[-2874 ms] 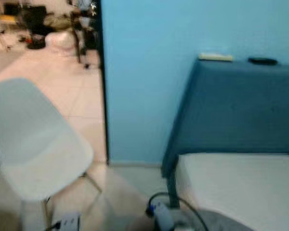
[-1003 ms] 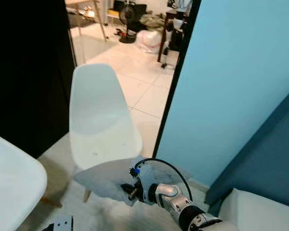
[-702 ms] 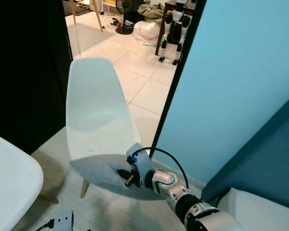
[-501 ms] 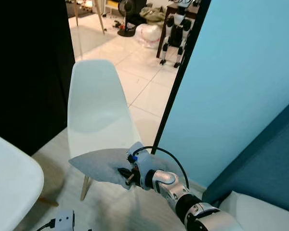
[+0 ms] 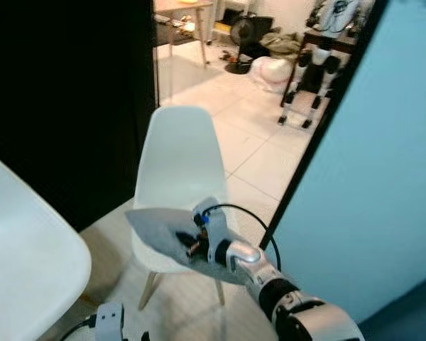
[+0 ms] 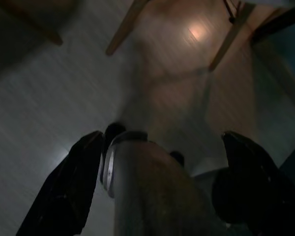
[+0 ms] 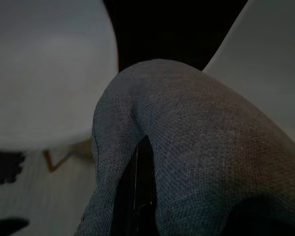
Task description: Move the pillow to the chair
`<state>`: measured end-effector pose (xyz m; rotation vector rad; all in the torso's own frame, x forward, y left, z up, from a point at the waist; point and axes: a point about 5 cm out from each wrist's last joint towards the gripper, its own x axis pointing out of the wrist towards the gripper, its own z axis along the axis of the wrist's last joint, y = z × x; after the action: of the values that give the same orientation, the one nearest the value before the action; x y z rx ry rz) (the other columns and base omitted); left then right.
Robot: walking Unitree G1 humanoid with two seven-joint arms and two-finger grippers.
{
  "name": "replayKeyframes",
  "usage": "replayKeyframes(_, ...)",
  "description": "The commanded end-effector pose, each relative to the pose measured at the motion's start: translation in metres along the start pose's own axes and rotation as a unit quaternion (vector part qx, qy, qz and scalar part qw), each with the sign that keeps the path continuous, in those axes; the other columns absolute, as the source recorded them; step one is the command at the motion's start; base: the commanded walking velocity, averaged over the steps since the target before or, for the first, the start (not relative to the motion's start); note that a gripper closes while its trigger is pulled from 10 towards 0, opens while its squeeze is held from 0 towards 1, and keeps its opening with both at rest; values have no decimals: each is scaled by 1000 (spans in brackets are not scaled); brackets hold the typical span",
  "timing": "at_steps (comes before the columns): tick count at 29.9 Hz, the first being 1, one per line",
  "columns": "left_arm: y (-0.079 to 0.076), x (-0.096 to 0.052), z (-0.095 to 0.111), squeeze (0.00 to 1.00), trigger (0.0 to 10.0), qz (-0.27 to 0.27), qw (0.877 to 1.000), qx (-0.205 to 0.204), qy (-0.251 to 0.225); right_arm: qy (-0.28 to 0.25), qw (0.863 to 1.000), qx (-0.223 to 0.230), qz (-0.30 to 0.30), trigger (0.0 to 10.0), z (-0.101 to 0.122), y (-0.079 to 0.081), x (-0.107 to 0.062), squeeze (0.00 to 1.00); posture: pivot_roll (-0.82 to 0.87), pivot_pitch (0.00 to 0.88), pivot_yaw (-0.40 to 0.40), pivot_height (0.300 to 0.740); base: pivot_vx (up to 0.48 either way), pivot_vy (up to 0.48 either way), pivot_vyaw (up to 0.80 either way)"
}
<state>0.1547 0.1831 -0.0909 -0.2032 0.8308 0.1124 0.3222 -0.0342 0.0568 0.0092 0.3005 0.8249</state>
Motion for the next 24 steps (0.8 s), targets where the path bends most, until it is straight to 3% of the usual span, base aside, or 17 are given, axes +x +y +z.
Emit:
replayKeyframes(1,-1,-1,-6,0,10000,-3,1000,2,13,-76,996,-9,37,10000,36,29,23,0,174,21,-122,740,431,0,0)
replayKeyframes(6,-1,-2,-6,0,10000,-6,1000,5,13,-93,995,-28,19,10000,44,25,23,0,176,27,-121,740,429,0,0)
replayKeyframes(11,-2,-2,-7,0,10000,-6,1000,3,11,-144,986,-66,-48,10000,70,11,21,0,176,31,-119,740,434,0,0)
replayKeyframes(16,-2,-2,-7,0,10000,-6,1000,3,11,-157,984,-81,-33,10000,78,15,23,0,171,31,-117,740,437,0,0)
replayKeyframes(17,-1,-2,-7,0,10000,-2,1000,5,13,-139,986,-96,8,10000,73,26,27,0,168,32,-116,740,349,0,0)
replayKeyframes(19,-1,-2,-7,0,10000,4,1000,8,14,-115,988,-97,35,10000,66,33,29,0,168,32,-116,740,349,0,0)
replayKeyframes(21,-1,-2,-8,0,10000,4,1000,5,19,-10,990,-124,69,10000,31,47,32,0,170,33,-117,740,0,0,0)
replayKeyframes(22,-1,-2,-9,0,10000,4,1000,3,21,85,984,-142,62,10000,-2,52,28,0,176,38,-121,740,0,0,0)
replayKeyframes(24,-2,-2,-9,0,10000,4,1000,3,20,115,978,-169,49,10000,-12,52,26,0,179,41,-121,740,0,0,0)
